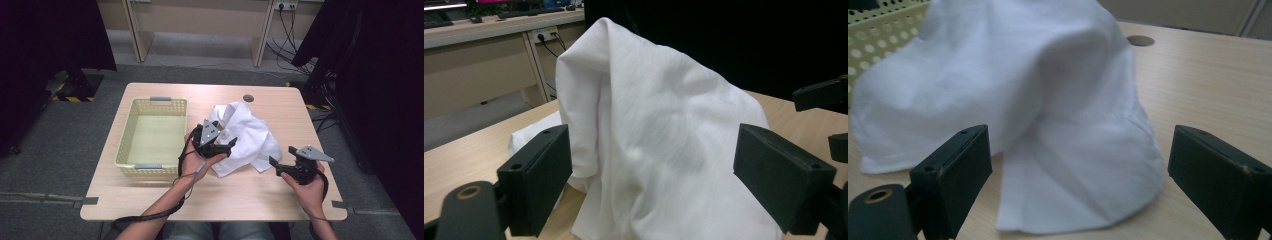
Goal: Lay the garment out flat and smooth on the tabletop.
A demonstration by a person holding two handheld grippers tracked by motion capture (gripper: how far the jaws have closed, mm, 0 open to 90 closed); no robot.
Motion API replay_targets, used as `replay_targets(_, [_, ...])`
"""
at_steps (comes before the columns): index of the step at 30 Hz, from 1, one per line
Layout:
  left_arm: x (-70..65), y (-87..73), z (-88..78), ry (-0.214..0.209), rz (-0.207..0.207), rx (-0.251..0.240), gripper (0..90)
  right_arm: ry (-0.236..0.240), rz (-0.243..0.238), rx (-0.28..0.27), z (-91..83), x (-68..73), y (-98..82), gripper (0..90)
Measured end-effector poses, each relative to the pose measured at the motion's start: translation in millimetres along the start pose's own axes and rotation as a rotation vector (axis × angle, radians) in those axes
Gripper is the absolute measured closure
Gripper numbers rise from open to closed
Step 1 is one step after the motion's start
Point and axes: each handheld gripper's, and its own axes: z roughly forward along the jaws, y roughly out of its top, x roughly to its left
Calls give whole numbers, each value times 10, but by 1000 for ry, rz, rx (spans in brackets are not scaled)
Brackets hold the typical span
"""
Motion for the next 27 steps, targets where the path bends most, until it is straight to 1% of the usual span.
replay_targets(5, [15,-4,-1,6,2,4,150,46,-44,1,110,176,161,107])
replay_targets(8, [11,-18,3,7,6,9,153,65,-59,-9,152,261,244,107])
replay_targets(10, [7,-27,2,8,13,13,164,79,-74,-10,185,320,288,108])
replay_targets(14, [6,-27,-14,10,11,5,165,100,-101,3,287,426,349,107])
replay_targets(19, [23,-17,-24,14,8,-1,167,93,-140,30,462,508,424,97])
replay_targets(23, [39,-19,-49,31,3,-10,174,83,-178,61,618,603,469,86])
replay_targets(25, [51,-19,-70,43,0,-12,180,70,-195,83,704,648,476,87])
replay_targets(27, [62,-15,-93,53,-5,-21,183,46,-206,109,780,681,476,116])
